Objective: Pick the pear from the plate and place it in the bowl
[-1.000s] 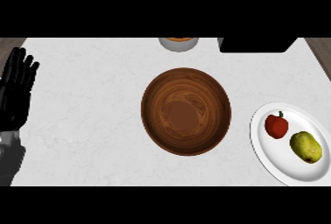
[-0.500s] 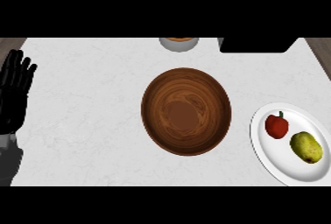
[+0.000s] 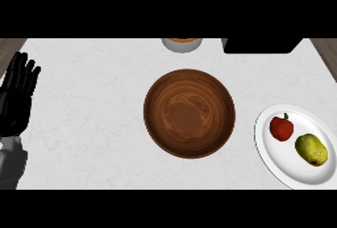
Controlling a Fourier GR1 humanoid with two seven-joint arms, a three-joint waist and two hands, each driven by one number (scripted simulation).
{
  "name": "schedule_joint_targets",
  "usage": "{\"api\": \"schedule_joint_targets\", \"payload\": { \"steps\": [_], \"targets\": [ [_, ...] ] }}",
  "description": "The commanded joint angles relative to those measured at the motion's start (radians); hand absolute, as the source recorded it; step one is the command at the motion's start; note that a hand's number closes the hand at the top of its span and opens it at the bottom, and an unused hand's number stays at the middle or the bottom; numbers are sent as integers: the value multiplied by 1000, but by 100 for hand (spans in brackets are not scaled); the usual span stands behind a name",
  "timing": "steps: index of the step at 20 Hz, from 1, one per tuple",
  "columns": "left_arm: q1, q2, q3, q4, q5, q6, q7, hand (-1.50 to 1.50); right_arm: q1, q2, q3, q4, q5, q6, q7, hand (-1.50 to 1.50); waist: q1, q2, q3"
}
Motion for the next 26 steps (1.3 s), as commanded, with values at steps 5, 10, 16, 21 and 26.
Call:
{"api": "schedule_joint_targets", "payload": {
  "steps": [5,10,16,21,26],
  "targets": [
    [-46,-18,27,-19,-34,-5,75,0,-72,8,2,94,79,6,-108,-150,0,0,0],
    [-24,-46,41,5,-60,-29,22,0,-33,95,46,30,134,-41,-73,-150,-2,0,0],
    [-68,-37,87,80,-52,-70,-8,0,-130,88,83,149,212,-79,-112,-150,0,1,0],
    [6,-62,73,-84,-70,-54,71,0,-162,92,83,175,188,-65,-38,-150,1,0,0],
    [-28,-92,60,-51,-106,-30,53,0,-149,86,85,246,219,-80,-102,-150,0,0,0]
  ]
}}
